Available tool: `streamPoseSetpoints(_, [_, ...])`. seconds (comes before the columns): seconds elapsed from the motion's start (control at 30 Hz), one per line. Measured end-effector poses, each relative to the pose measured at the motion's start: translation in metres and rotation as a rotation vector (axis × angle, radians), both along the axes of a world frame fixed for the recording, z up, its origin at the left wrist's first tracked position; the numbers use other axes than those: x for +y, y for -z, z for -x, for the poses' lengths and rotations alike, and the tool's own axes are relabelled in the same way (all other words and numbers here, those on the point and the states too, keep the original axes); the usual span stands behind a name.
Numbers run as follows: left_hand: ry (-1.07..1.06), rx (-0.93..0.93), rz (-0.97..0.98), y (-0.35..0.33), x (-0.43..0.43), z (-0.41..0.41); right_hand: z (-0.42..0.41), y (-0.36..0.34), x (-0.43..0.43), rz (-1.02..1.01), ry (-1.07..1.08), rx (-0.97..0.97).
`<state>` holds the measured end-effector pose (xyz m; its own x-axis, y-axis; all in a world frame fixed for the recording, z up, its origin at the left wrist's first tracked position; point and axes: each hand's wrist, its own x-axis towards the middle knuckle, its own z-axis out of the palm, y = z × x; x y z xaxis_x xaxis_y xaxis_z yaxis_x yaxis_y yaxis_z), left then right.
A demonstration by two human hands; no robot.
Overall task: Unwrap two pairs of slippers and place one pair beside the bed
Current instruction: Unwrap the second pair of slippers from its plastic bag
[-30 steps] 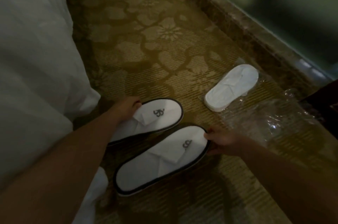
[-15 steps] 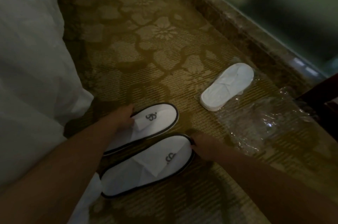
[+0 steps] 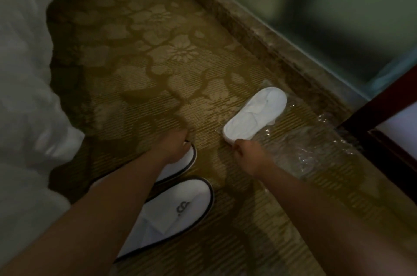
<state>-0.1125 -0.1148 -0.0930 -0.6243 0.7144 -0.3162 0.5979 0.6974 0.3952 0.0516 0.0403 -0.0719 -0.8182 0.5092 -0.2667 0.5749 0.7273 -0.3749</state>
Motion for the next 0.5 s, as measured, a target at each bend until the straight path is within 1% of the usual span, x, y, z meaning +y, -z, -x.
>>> streamPoseSetpoints(0.1, [-0.024,-0.126,-0.050,0.003,0.030,-0.019,-0.016,0.000,0.017,0.019,0.068,-0.003])
streamPoseSetpoints(0.2, [-0.067,-0.158,-0.095,0.004,0.057,-0.038,-0.031,0.000,0.034,0.011,0.118,0.019])
streamPoseSetpoints(0.27, [-0.139,-0.209,-0.114,0.005,0.073,-0.049,-0.040,-0.001,0.046,-0.015,0.156,0.043])
streamPoseSetpoints(0.3, [-0.205,-0.276,-0.141,0.005,0.080,-0.054,-0.045,-0.001,0.051,-0.022,0.176,0.057])
streamPoseSetpoints(0.4, [-0.526,-0.598,-0.245,0.006,0.100,-0.062,-0.055,0.000,0.063,-0.034,0.227,0.082])
streamPoseSetpoints(0.43, [-0.604,-0.681,-0.266,0.006,0.105,-0.064,-0.059,0.001,0.067,-0.037,0.246,0.093])
streamPoseSetpoints(0.5, [-0.683,-0.821,-0.318,0.007,0.112,-0.068,-0.065,-0.001,0.073,-0.031,0.265,0.122])
